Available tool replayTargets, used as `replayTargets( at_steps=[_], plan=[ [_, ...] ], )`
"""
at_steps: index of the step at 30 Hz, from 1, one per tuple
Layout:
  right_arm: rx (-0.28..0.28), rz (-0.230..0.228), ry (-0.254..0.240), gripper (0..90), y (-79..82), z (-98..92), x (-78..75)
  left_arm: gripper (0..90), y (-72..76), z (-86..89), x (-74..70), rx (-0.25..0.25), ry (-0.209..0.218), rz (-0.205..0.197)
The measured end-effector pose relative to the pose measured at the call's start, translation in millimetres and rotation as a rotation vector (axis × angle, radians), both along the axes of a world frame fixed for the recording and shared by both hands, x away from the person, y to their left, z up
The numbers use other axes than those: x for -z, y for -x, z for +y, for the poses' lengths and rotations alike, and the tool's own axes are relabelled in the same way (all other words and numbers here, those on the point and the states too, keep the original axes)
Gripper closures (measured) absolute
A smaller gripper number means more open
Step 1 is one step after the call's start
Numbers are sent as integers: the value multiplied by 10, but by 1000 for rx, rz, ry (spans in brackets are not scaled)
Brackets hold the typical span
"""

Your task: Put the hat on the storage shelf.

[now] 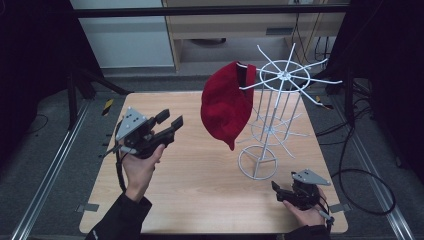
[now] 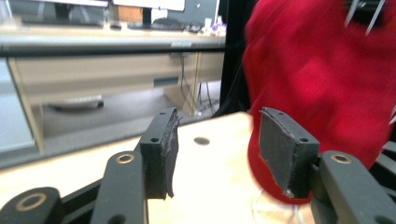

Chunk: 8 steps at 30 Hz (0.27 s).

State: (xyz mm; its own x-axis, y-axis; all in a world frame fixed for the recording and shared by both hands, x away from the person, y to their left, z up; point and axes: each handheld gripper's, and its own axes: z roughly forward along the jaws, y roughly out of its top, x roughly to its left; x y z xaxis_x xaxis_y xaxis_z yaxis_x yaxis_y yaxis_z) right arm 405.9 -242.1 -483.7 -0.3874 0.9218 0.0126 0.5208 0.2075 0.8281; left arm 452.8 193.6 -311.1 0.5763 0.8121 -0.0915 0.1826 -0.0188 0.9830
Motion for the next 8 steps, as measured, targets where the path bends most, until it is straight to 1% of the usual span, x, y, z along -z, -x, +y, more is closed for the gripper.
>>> replayTargets(
  at_steps=[1,3,5,8],
  plan=[
    [2,4,-5,199,3,2,-3,452,21,87,135,-11,-7,21],
    [5,-1,0,196,0,-4,3,431,51,203,338,-21,-29,56],
    [9,2,-8,196,8,-6,0,421,70,287,497,-33,-48,87],
    [11,3,-6,194,3,-16,7,402,99,451,819,-51,-56,164]
  ],
)
